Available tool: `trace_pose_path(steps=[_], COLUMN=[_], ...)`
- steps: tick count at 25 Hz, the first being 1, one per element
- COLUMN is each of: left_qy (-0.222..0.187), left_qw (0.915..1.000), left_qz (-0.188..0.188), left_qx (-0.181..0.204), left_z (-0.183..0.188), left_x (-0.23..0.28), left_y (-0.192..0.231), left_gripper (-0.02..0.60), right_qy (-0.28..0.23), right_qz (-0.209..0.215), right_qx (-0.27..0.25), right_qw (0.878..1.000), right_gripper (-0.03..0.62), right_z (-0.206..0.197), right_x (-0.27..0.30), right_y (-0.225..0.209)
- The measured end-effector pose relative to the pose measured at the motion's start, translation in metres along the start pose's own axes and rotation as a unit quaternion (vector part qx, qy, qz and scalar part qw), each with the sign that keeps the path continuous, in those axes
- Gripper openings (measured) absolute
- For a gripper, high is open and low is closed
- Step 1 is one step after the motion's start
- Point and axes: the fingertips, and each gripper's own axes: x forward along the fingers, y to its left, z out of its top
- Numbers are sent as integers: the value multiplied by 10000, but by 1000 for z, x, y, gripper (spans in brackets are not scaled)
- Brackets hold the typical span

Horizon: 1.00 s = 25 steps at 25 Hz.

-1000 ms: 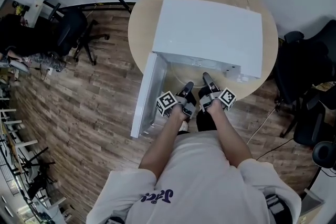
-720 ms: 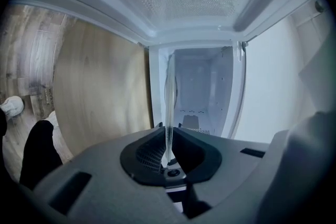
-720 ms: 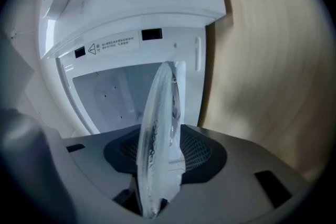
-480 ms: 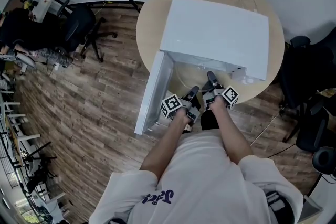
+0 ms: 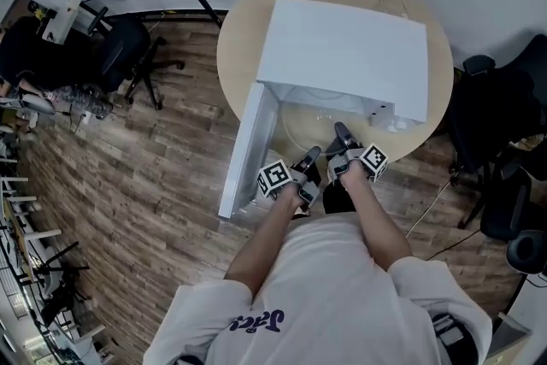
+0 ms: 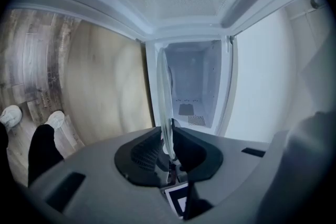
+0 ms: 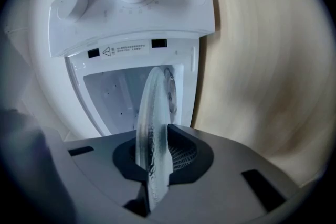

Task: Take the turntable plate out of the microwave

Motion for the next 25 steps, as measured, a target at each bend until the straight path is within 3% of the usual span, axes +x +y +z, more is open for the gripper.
trace_pose_path(steps=[3,5,13,17,23,25], left_qy=[-51,-108,-348,-261,25,94], left_qw=[9994,9992,9966,9930,9923,9916], left_qz=[-340,-396,-709,-1071,-1166,-1209], left_qx=[-17,-23,-252,-416,-417,-445], left_z=[5,10,27,23,7,2], left_x=[0,-1,-13,-15,-19,-22], left_y=[-9,-11,-20,-36,-55,-62], left_gripper=[204,236,239,239,233,191], right_qy=[-16,-28,-140,-198,-236,-257], right_qz=[-85,-42,234,310,595,653], right_qx=[-138,-171,-141,-289,-227,-215], right_qw=[9999,9998,9995,9989,9977,9973], right_gripper=[32,34,34,34,34,34], right_z=[-3,-6,-26,-34,-56,-62], right_x=[-12,-19,-50,-65,-85,-90], right_y=[7,12,31,43,63,71])
